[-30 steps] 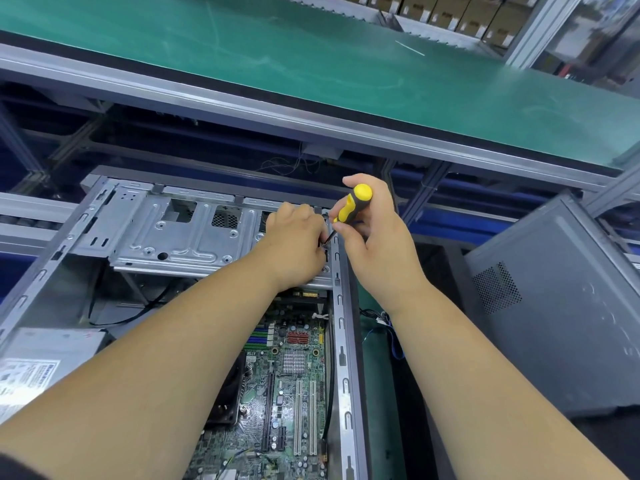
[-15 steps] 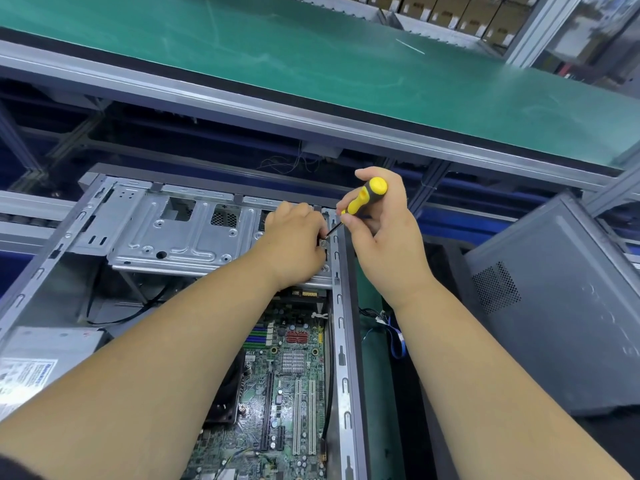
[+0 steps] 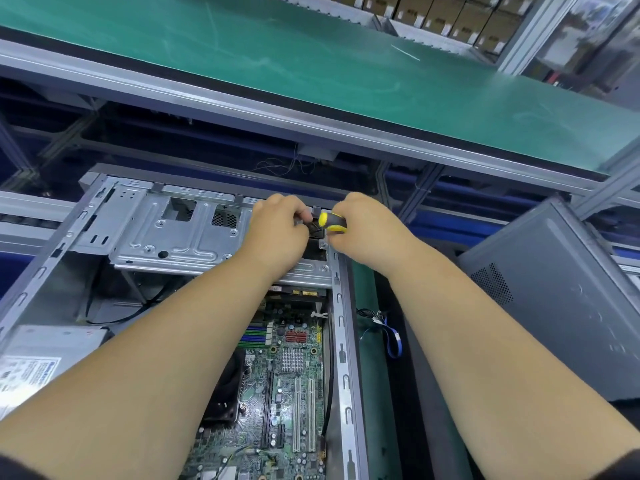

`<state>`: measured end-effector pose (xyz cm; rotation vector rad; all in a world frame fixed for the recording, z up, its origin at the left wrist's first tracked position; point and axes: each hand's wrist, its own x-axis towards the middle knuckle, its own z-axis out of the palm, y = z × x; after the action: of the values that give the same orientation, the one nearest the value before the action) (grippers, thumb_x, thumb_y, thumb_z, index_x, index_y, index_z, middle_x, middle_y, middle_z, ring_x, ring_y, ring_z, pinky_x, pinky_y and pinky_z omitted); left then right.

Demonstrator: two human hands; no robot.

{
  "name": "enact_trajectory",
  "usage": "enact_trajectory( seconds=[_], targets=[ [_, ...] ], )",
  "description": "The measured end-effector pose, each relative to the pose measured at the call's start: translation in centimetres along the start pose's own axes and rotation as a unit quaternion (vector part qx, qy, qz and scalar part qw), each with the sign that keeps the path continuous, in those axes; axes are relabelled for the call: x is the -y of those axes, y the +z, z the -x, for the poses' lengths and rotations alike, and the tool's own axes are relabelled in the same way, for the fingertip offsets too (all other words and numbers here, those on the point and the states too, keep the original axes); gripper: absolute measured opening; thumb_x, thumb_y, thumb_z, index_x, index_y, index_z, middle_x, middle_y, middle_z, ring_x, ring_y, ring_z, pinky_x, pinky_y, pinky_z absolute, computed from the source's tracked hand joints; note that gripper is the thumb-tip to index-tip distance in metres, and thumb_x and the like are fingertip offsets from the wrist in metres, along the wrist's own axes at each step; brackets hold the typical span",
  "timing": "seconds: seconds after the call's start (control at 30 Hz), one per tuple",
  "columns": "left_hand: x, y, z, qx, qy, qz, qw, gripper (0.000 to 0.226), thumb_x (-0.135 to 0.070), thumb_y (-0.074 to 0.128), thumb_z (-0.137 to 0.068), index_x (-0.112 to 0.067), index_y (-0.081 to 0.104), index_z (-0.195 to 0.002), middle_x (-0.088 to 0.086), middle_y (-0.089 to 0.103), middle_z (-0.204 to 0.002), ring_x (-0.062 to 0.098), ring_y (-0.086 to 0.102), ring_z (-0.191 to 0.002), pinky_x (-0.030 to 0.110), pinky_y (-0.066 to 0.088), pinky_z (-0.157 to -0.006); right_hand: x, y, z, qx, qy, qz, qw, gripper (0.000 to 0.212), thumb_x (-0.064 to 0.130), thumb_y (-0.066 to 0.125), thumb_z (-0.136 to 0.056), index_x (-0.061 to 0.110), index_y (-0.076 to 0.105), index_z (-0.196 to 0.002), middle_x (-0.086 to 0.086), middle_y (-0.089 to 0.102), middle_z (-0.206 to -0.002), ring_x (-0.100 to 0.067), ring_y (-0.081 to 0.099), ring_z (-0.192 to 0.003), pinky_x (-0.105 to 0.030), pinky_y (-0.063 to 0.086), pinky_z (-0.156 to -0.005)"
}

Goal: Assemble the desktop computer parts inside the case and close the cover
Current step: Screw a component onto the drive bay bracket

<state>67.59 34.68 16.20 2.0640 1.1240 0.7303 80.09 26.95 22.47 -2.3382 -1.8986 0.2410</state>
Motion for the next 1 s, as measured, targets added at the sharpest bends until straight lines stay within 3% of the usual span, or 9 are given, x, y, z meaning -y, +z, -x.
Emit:
enact_trajectory(
  seconds=[0.1,0.23,0.43,0.57,0.73,0.9,1.0],
  targets=[
    [0.2,0.0,0.1,-0.003,-0.003,0.01,1.0,0.027,-0.002,0.049,-0.085,-0.027,0.06,-0.091,-0.007,0.044,-0.099,0.023,0.04,-0.109,0.026,0.03,-0.082,0.2,0.4,-0.6,-0.005,0.022,0.017,1.0,0.019,0.019,0.065,-0.089,0.018,0.049,-0.078,0.003,0.041,-0.077,-0.018,0.048,-0.075,-0.021,0.025,-0.053],
    [0.3,0.0,0.1,-0.002,-0.002,0.008,1.0,0.026,-0.004,0.052,-0.085,-0.029,0.058,-0.091,-0.008,0.044,-0.098,0.019,0.038,-0.104,0.027,0.031,-0.08,0.6,0.5,-1.4,0.027,0.036,0.03,0.999,0.036,0.018,0.065,-0.087,0.027,0.041,-0.062,0.004,0.043,-0.066,-0.012,0.044,-0.061,-0.022,0.026,-0.05],
    [0.3,-0.1,0.3,-0.001,0.007,0.022,1.0,0.025,-0.005,0.053,-0.083,-0.03,0.055,-0.086,-0.007,0.044,-0.097,0.015,0.032,-0.099,0.026,0.028,-0.078,0.9,1.3,-2.3,0.04,0.05,0.073,0.995,0.021,0.02,0.069,-0.083,0.023,0.053,-0.07,0.003,0.048,-0.067,-0.009,0.044,-0.058,-0.023,0.027,-0.049],
    [0.4,-0.2,0.2,0.004,0.008,0.019,1.0,0.023,-0.005,0.054,-0.082,-0.028,0.056,-0.087,-0.006,0.045,-0.098,0.016,0.033,-0.1,0.027,0.028,-0.079,1.3,1.5,-3.0,0.041,0.045,0.111,0.992,0.034,0.021,0.072,-0.083,0.025,0.043,-0.065,0.003,0.046,-0.066,-0.009,0.042,-0.057,-0.022,0.024,-0.048],
    [0.6,0.0,0.1,0.006,0.008,0.019,1.0,0.026,-0.001,0.054,-0.081,-0.026,0.057,-0.088,-0.006,0.045,-0.098,0.017,0.034,-0.101,0.027,0.028,-0.079,1.6,1.4,-3.3,0.048,0.021,0.145,0.988,0.021,0.019,0.071,-0.085,0.018,0.05,-0.083,0.003,0.041,-0.065,-0.009,0.038,-0.056,-0.022,0.022,-0.047],
    [0.6,0.1,0.0,-0.002,0.005,0.015,1.0,0.029,0.0,0.053,-0.083,-0.028,0.058,-0.089,-0.005,0.046,-0.099,0.018,0.036,-0.102,0.029,0.031,-0.078,2.0,1.1,-3.6,0.074,0.018,0.163,0.984,0.036,0.017,0.07,-0.083,0.018,0.041,-0.062,0.001,0.043,-0.064,-0.012,0.041,-0.054,-0.023,0.024,-0.047],
    [0.6,0.1,0.0,-0.004,0.004,0.019,1.0,0.029,0.0,0.052,-0.083,-0.027,0.058,-0.088,-0.005,0.046,-0.099,0.018,0.036,-0.102,0.029,0.031,-0.078,2.1,1.1,-3.6,0.085,0.009,0.165,0.983,0.038,0.017,0.07,-0.082,0.021,0.038,-0.061,0.0,0.044,-0.064,-0.012,0.042,-0.054,-0.024,0.026,-0.047]
  ],
)
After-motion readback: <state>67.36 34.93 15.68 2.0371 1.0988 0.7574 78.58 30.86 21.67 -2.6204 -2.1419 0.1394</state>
